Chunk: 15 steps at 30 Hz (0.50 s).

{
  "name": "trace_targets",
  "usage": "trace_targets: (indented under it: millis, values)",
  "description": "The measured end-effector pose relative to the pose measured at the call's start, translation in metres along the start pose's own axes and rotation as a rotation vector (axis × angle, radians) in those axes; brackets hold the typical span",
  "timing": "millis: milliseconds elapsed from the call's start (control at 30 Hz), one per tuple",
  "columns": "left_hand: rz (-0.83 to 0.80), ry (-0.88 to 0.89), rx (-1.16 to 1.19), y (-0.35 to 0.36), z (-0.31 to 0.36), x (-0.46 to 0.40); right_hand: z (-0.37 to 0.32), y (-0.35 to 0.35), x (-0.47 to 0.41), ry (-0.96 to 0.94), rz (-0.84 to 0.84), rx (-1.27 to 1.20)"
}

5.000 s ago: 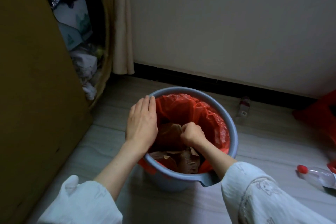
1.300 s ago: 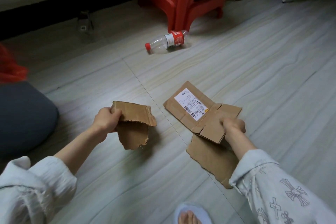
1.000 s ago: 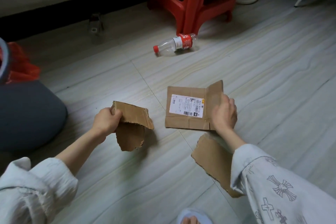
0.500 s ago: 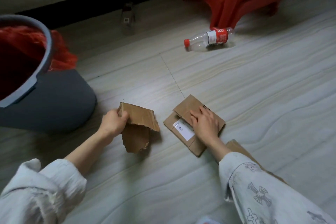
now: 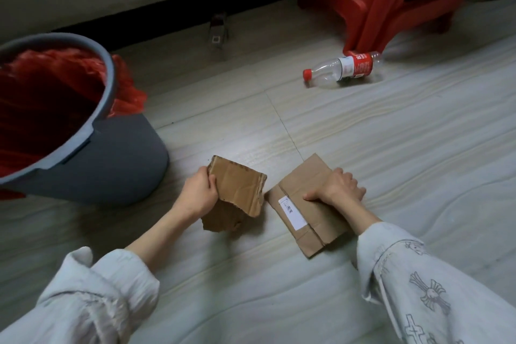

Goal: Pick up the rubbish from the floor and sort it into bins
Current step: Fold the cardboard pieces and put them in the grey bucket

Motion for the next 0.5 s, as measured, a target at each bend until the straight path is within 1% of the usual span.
trace_targets:
  millis: [100, 167, 267, 333, 400, 500]
  values:
    - [0.089, 0.055, 0.056, -0.025, 0.009, 0.003, -0.022, -0.028, 0.023, -0.160, 0.006, -0.053]
    - [0.166, 0.104, 0.079, -0.047, 0.017, 0.006, -0.040, -0.046, 0.043, -0.267, 0.025, -0.029]
    - [0.289, 0.171, 0.158, -0.086, 0.031, 0.015, -0.066, -0.075, 0.072, -0.377, 0.145, -0.093]
    - [0.391, 0.221, 0.221, -0.112, 0.041, 0.024, -0.078, -0.098, 0.088, -0.395, 0.237, -0.218]
    - [0.529, 0.277, 0.318, -0.148, 0.048, 0.036, -0.096, -0.124, 0.107, -0.406, 0.318, -0.383]
    - [0.738, 0.307, 0.429, -0.210, 0.044, 0.048, -0.129, -0.155, 0.135, -0.453, 0.336, -0.667]
Point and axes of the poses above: each hand's wrist, its own x-axis away from the middle knuckle, its own y-axis out of the palm, z = x × y, the point moved 5 cm from there along -x, towards the middle knuckle, and after that the axes turned 4 degrees about y, right-handed, at the moved point
